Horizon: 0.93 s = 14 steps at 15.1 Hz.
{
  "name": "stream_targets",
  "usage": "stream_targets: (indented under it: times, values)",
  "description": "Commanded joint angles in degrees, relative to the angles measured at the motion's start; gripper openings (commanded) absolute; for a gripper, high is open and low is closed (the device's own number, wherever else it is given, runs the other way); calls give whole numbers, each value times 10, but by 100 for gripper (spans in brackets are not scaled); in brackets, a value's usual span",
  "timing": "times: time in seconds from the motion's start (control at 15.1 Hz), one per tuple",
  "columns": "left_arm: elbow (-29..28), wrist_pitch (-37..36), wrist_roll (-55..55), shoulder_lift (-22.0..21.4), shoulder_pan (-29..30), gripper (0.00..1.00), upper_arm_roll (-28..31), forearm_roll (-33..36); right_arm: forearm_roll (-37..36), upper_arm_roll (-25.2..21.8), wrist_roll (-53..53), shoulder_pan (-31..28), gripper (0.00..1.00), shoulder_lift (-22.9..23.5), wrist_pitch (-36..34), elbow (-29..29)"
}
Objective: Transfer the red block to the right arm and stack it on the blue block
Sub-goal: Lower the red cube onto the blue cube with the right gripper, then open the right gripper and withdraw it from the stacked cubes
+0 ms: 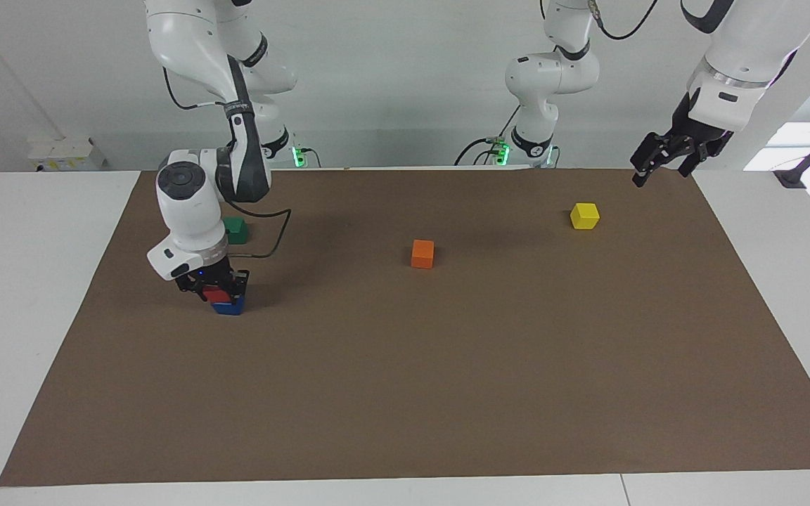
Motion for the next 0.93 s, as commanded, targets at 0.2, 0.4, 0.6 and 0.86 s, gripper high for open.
stream_targets:
  times: [0.2, 0.4, 0.6, 0.86]
  values:
    - [-6, -3, 4, -4, -10, 100, 11, -9, -16, 5, 19, -10, 100, -2, 19, -12]
    - [-6, -2, 4, -4, -10, 100, 10, -9, -16, 5, 17, -8, 100, -2, 7, 2]
    - [-6, -2, 4, -3, -10, 100, 10, -9, -16, 7, -5, -1, 100, -10, -80, 63]
    - [-10, -3, 4, -9, -9, 100, 9, -9, 27, 18, -73, -1, 100, -37, -180, 146]
